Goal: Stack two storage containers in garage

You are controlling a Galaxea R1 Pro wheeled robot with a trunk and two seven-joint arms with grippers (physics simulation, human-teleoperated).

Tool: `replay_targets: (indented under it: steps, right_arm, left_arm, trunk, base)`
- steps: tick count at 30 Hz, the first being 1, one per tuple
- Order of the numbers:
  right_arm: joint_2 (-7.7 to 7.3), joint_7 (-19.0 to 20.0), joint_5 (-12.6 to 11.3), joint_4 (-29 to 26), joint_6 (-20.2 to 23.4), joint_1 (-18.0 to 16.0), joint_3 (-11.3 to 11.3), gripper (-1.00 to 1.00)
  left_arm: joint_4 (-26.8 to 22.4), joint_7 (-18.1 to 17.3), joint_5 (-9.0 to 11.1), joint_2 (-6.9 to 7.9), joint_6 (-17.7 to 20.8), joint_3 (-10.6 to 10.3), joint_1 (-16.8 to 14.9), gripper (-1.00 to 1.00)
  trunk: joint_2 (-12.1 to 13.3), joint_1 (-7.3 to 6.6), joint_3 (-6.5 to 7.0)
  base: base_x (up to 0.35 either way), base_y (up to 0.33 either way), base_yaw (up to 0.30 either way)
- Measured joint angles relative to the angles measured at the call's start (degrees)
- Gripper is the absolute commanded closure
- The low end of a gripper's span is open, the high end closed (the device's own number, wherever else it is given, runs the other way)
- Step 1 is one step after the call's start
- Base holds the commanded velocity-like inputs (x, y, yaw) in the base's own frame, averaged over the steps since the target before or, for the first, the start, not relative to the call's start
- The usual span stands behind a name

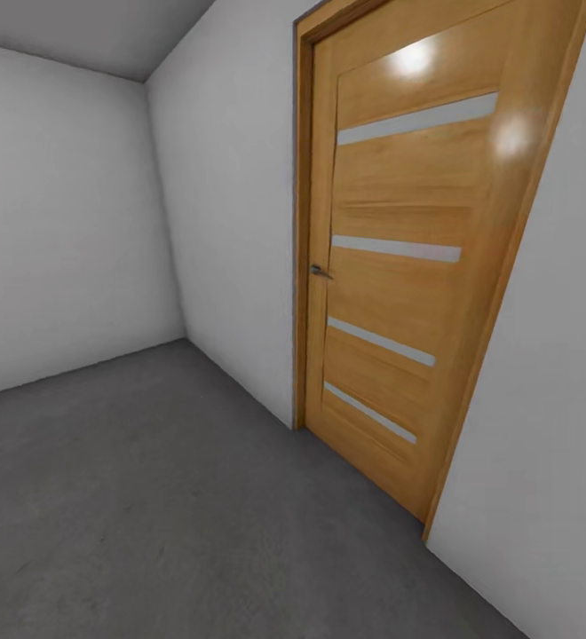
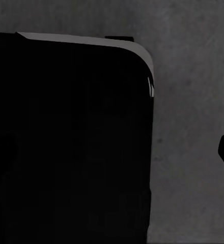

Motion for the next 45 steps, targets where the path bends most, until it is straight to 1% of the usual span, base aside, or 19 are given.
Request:
replay_targets:
  steps: [19, 28, 45]
  right_arm:
    - [0.08, -0.05, 0.07, 0.0, -0.14, 0.0, -0.02, -1.0]
    - [0.25, -0.06, -0.09, 0.0, -0.21, 0.01, -0.13, -1.0]
    - [0.12, -0.06, -0.1, 0.0, -0.14, 0.01, -0.13, -1.0]
  left_arm:
    - [-0.02, 0.0, 0.0, 0.0, -0.05, 0.0, 0.0, -1.0]
    - [-0.03, 0.0, 0.0, 0.0, -0.04, 0.0, 0.0, -1.0]
    - [-0.03, 0.0, 0.0, 0.0, -0.04, 0.0, 0.0, -1.0]
  trunk:
    - [0.0, 0.0, 0.0]
    - [0.0, 0.0, 0.0]
    - [0.0, 0.0, 0.0]
  base:
    - [0.312, 0.19, -0.014]
    - [0.312, 0.19, -0.246]
    - [0.312, 0.19, -0.284]
